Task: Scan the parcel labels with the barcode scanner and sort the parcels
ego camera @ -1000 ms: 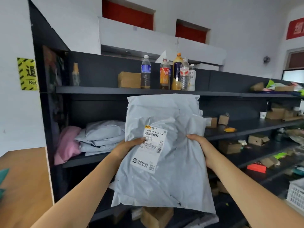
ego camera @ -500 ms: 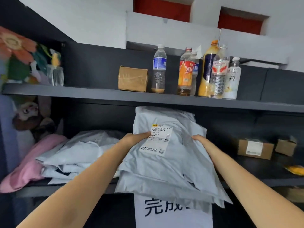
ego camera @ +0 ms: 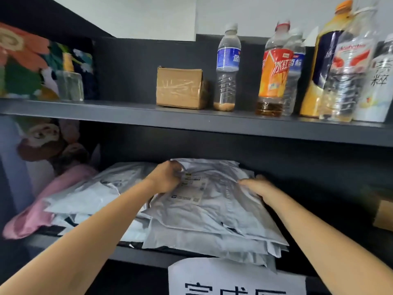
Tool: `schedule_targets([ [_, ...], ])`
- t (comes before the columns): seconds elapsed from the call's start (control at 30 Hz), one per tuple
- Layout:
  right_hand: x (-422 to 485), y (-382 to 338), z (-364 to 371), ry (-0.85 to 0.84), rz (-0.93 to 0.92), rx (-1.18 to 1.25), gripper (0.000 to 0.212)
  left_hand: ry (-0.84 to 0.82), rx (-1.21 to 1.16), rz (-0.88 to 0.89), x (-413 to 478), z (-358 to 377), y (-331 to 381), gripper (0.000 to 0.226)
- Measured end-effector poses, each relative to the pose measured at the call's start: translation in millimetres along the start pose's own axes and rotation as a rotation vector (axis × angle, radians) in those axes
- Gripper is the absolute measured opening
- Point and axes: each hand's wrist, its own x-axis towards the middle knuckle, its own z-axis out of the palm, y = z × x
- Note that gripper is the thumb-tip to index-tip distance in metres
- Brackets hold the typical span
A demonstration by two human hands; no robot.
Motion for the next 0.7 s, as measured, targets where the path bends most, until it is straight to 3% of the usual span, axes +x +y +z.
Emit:
schedule_targets([
  [0.13,-15.7,-29.2,7.9,0.032,-0.148,-0.318,0.068,0.041,-0.106,0.028,-11.2,-8.1,-11.0,0.024],
  [0.27,-63.2,-61.8,55.5,-0.027,-0.374,-0.387,0.043,0.064,-0.2,0.068,-47.4,-41.8,-30.3,0.025],
  [0.47,-180.0,-128.9,181.6,-0.038,-0.667,-0.288,0.013,0.228,0.138,0.098,-152.1,-129.3,-123.9,0.025],
  [0.57,-250.7,-158.2,260.3,-0.12,-0.771,-0.354,0.013,0.267,0.348,0.036,-222.4,-180.7,-187.6,0.024],
  [0.7,-341.5,-192.3,374.0,-0.232,-0.909,-0.516,0.021,0.174,0.575,-0.16,-320.9,-255.9,-299.1,0.029],
])
